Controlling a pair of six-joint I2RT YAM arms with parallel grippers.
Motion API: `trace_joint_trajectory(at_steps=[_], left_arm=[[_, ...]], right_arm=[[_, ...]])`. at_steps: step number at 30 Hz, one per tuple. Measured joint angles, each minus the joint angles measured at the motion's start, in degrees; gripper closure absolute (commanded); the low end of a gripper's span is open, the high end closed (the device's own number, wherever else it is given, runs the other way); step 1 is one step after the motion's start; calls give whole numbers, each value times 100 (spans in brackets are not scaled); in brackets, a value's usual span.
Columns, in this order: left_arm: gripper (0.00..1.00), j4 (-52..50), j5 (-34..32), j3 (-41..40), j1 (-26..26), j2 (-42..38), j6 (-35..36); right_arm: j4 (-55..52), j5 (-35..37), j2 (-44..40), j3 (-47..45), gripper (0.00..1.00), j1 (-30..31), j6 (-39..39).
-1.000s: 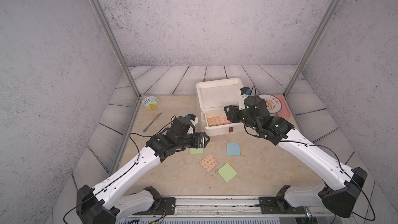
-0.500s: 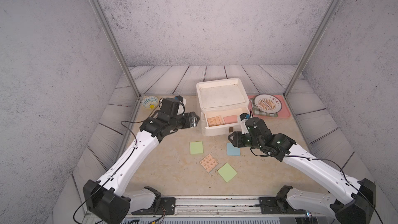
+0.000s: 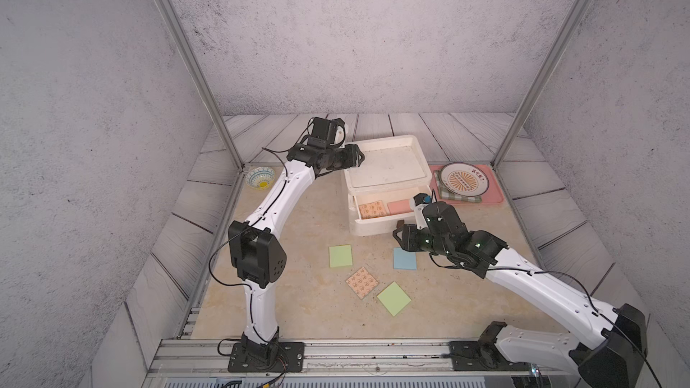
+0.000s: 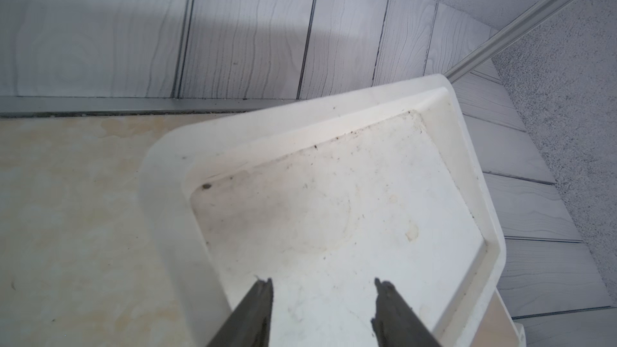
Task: Please put the sticky notes in the drawer by color
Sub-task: Close the drawer in the storage box.
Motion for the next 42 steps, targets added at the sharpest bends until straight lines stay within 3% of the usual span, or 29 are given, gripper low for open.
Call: trace_joint_trajectory(at_steps=[11, 20, 31, 33, 34, 42], left_arm=[[63, 0, 149, 291, -293, 487, -39], [65, 638, 214, -234, -302, 352, -44], [64, 1180, 188, -931, -293, -20, -37], [64, 1255, 173, -1005, -289, -48, -33], [64, 1292, 164, -1038, -289, -66, -33], [63, 1176, 127, -1261, -181, -319, 76]], right_arm=[[236, 105, 330, -144, 64, 0, -20], [920, 870, 625, -170, 65, 13, -66], [1943, 1565, 2312, 1047, 66, -24, -476], [2245, 1620, 2684, 1408, 96, -61, -505], [2361, 1650, 2844, 1572, 100, -68, -494], [2846, 1694, 3392, 2116, 96, -83, -614]])
